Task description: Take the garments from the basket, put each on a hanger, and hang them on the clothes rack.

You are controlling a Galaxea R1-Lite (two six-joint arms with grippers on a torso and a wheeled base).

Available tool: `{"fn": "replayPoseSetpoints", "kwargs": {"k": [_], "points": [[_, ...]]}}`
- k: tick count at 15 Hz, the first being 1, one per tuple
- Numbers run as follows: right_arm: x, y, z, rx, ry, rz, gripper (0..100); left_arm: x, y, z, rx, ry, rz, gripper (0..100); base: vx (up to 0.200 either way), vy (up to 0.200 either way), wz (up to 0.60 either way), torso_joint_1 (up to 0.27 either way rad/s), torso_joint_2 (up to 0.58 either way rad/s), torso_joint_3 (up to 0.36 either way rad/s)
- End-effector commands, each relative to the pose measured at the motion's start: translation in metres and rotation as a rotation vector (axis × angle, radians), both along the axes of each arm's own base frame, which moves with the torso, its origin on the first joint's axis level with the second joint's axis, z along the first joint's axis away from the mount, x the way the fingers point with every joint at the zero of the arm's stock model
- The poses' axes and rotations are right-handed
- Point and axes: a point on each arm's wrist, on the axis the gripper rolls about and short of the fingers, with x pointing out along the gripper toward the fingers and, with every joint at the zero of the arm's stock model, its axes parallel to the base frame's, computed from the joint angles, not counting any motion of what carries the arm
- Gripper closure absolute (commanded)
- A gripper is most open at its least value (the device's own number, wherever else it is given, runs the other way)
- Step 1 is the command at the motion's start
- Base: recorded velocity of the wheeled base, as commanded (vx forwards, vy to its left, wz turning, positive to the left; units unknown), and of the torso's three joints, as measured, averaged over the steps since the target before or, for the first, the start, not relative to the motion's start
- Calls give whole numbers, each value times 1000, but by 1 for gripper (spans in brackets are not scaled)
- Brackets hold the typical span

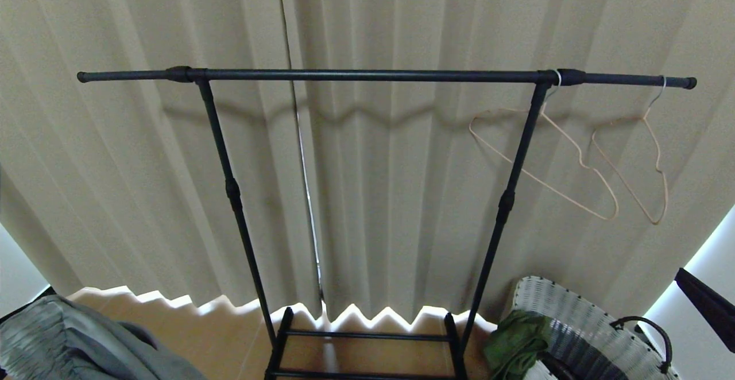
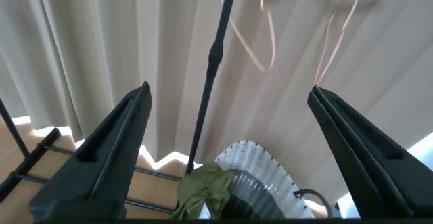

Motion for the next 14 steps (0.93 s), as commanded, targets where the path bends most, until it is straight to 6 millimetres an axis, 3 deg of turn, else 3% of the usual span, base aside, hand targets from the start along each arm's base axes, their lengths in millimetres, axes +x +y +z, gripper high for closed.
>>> {"fn": "replayPoseSetpoints", "kwargs": {"k": [1, 6, 10, 12, 14], "points": [[1, 0, -1, 0, 7, 2, 0, -1, 0, 0, -1, -4, -1, 100, 0, 0, 0, 207, -520, -310], [3, 0, -5, -1, 35, 4, 0, -1, -1, -2, 6, 3, -22, 100, 0, 0, 0, 205, -502, -293], [3, 0, -6, -2, 41, 4, 0, 0, -1, -3, 8, 16, -21, 100, 0, 0, 0, 41, -90, -54], [3, 0, -7, -2, 42, 4, 0, 0, -1, -6, 12, 24, -24, 100, 0, -200, 0, 5, -14, -2], [3, 0, -7, -2, 42, 4, 0, 0, -1, -8, 15, 31, -26, 100, 200, -200, 0, 5, 0, 2]]}}
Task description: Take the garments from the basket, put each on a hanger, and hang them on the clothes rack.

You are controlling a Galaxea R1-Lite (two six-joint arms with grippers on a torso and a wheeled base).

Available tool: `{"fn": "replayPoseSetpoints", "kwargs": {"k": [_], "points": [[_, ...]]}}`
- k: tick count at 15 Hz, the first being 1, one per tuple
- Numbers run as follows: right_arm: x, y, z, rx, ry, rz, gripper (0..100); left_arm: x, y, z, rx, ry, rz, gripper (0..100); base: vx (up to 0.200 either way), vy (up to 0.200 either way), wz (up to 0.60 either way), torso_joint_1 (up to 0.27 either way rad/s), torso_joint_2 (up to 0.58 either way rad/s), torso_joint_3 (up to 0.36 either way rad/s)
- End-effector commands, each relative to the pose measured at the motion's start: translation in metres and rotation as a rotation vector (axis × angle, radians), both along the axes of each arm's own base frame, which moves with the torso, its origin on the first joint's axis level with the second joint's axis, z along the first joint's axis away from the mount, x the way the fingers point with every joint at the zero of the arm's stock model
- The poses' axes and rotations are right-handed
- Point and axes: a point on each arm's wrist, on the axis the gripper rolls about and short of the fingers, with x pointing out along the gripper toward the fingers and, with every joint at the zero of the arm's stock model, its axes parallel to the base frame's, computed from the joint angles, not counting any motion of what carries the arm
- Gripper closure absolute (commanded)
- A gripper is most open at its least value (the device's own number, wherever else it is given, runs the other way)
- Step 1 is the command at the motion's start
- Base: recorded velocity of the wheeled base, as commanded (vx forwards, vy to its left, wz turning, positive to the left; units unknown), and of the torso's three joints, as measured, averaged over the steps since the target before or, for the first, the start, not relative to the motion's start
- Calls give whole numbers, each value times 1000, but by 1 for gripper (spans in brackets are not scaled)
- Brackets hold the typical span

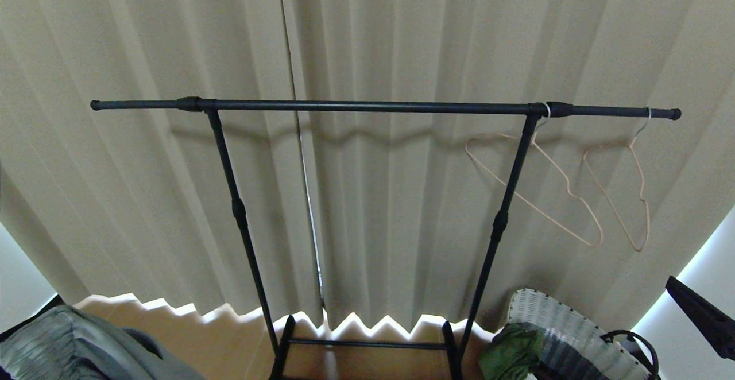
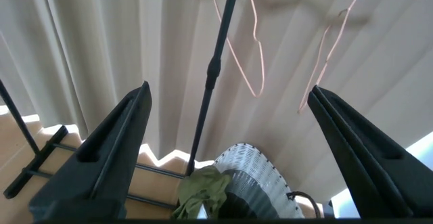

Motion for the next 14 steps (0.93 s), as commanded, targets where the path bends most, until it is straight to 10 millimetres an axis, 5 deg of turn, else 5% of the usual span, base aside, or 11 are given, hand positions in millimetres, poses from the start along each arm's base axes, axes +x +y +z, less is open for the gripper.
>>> {"fn": "replayPoseSetpoints", "kwargs": {"k": [1, 7, 14], "points": [[0, 0, -1, -1, 4, 1, 0, 0, 0, -1, 2, 6, -1, 100, 200, -200, 0, 2, 2, 2], [0, 0, -1, -1, 2, 1, 0, 0, 0, -2, 2, 6, -1, 100, 200, -200, 0, 6, -2, 1], [0, 0, -1, -1, 5, -1, 0, -2, -1, -3, 0, -3, -27, 100, 0, 0, 0, 0, 0, 0]]}}
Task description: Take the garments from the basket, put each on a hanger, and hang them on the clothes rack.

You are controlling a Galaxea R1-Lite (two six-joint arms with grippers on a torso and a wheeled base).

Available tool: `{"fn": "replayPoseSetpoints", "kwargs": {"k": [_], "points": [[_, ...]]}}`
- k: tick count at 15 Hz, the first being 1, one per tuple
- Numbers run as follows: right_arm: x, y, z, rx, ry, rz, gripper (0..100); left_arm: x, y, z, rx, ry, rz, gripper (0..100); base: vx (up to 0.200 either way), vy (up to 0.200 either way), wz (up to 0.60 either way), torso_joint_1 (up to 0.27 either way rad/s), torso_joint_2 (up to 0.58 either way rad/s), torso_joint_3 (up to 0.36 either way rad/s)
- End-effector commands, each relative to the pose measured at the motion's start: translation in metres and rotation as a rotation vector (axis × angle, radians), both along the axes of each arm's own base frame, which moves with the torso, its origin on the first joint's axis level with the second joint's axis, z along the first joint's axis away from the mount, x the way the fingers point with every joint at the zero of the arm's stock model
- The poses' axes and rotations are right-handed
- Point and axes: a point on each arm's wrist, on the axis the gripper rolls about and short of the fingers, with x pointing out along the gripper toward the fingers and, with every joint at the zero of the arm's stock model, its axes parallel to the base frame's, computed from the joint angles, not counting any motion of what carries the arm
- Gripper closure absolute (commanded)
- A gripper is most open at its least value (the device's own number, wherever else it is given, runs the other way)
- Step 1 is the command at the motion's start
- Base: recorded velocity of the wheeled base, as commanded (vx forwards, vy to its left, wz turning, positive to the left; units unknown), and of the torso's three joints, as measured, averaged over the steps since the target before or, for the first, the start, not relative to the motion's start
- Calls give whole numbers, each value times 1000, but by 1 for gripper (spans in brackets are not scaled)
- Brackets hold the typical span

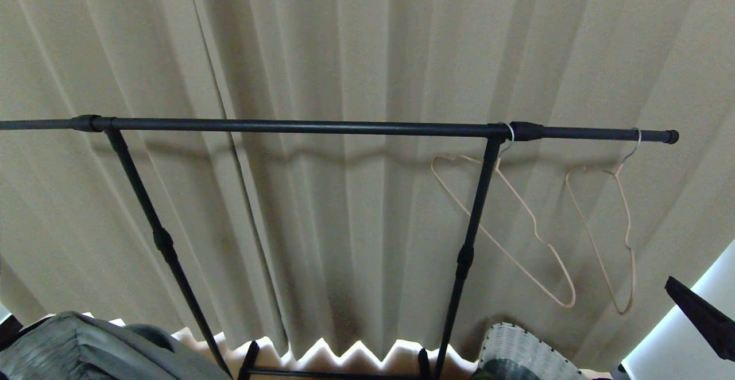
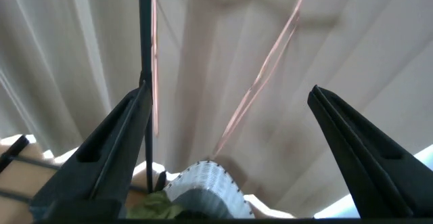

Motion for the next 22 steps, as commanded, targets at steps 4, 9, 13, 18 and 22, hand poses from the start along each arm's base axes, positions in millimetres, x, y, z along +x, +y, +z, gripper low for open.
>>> {"fn": "replayPoseSetpoints", "kwargs": {"k": [4, 9, 13, 18, 22], "points": [[-2, -1, -9, -3, 97, -20, 0, 0, 0, 0, 2, 4, 6, 100, 0, 0, 0, 0, 0, 0], [33, -18, 7, 4, 267, -197, 0, 1, 0, 0, 3, 8, 14, 100, 0, 0, 0, 0, 0, 0], [74, -27, 14, -2, 339, -259, 0, 0, 1, 0, 3, 2, 24, 100, 0, 0, 0, 0, 0, 0], [110, -19, 8, 112, 399, -275, 0, 13, 5, -4, 33, 76, 185, 100, 0, 0, 0, 0, 0, 0], [129, -13, 7, 111, 418, -245, 0, 17, 5, -26, 150, 160, 172, 100, 0, 0, 0, 0, 0, 0]]}}
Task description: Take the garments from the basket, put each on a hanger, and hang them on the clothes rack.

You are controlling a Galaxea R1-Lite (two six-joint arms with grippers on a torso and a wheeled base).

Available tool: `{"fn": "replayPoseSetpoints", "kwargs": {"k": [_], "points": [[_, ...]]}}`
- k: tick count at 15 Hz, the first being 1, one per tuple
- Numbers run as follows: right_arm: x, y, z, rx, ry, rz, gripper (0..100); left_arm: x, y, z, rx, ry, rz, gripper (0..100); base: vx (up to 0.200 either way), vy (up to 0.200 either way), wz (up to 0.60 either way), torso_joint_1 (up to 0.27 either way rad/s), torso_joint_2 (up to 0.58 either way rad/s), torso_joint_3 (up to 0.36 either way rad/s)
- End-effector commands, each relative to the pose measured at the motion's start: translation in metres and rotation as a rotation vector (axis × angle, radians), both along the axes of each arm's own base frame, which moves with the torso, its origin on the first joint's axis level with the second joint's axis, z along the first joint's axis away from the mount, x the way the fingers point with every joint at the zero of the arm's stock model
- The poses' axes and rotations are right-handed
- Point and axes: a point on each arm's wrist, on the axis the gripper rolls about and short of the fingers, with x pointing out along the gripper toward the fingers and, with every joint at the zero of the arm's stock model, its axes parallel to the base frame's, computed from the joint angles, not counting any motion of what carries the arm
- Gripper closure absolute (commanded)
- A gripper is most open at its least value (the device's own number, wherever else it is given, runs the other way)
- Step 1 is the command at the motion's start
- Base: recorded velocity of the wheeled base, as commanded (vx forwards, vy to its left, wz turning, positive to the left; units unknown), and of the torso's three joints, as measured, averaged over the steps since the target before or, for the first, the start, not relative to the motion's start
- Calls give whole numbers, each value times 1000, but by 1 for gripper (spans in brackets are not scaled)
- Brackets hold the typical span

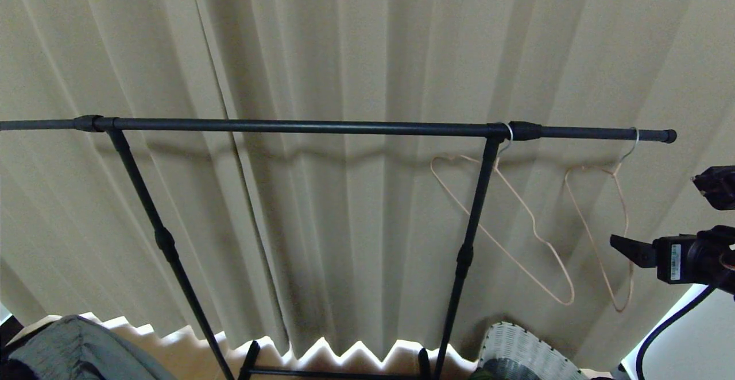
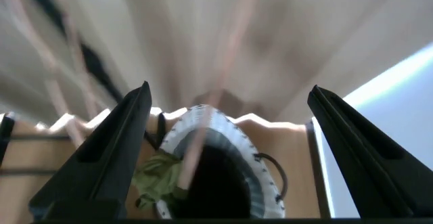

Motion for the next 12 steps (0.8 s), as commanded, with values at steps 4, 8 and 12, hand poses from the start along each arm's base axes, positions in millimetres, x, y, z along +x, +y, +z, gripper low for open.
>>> {"fn": "replayPoseSetpoints", "kwargs": {"k": [4, 8, 12], "points": [[31, 1, -14, -6, 75, -25, 0, 2, -2, -5, 14, 25, -35, 100, 0, 0, 0, 0, 0, 0], [49, -1, -25, -28, 107, -65, 0, -1, -3, -4, 3, 13, -85, 100, 0, 0, 0, 0, 0, 0], [61, -3, -36, -17, 119, -78, 0, -1, -3, -5, 2, 10, -86, 100, 0, 0, 0, 0, 0, 0]]}}
